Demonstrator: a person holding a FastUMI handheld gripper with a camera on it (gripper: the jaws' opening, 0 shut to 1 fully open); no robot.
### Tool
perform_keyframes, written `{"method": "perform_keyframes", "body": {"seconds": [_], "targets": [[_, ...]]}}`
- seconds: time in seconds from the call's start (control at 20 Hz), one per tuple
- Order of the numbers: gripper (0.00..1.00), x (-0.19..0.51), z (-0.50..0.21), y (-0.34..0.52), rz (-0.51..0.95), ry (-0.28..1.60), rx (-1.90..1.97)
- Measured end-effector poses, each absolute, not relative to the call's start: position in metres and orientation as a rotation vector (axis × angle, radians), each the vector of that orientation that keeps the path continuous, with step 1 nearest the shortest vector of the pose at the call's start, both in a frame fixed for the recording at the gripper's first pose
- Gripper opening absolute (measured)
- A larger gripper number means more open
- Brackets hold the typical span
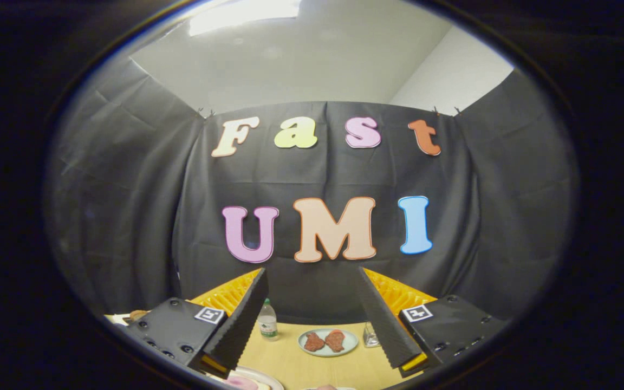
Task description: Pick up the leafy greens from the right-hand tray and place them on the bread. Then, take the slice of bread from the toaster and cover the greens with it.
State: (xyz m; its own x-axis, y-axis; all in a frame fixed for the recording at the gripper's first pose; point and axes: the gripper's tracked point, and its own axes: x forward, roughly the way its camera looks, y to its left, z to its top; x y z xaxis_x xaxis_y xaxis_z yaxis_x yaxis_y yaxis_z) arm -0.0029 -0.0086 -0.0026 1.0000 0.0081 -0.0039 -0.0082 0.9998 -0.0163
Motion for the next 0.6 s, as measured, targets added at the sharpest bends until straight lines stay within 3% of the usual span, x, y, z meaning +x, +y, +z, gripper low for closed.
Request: {"method": "perform_keyframes", "body": {"seconds": [0.6], "targets": [[1.00, -0.0028, -0.0083, -0.0103, 0.068, 0.009, -0.027]]}}
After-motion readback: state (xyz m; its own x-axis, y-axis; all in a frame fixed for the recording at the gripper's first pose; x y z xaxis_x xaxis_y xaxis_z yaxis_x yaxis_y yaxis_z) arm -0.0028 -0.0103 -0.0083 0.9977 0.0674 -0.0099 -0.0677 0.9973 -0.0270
